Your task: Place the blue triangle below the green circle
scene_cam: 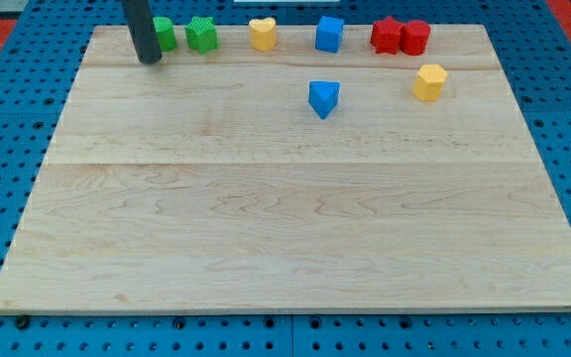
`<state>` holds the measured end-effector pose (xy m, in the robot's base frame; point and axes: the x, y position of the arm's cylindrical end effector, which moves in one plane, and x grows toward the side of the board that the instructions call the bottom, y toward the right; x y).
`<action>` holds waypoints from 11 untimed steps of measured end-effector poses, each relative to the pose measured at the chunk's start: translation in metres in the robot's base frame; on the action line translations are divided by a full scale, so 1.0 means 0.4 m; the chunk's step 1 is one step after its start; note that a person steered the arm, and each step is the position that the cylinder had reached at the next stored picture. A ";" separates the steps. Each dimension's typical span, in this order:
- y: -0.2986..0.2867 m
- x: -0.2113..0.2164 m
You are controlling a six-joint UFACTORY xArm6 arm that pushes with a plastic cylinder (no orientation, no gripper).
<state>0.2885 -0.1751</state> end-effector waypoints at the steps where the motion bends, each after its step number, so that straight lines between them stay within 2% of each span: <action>1: 0.199 0.232; 2: 0.509 0.318; 3: 0.700 0.272; 4: 0.716 0.176; 5: 0.624 0.121; 6: 0.437 0.060; 7: 0.345 0.103; 8: 0.338 0.154; 10: 0.022 0.122; 11: 0.124 0.203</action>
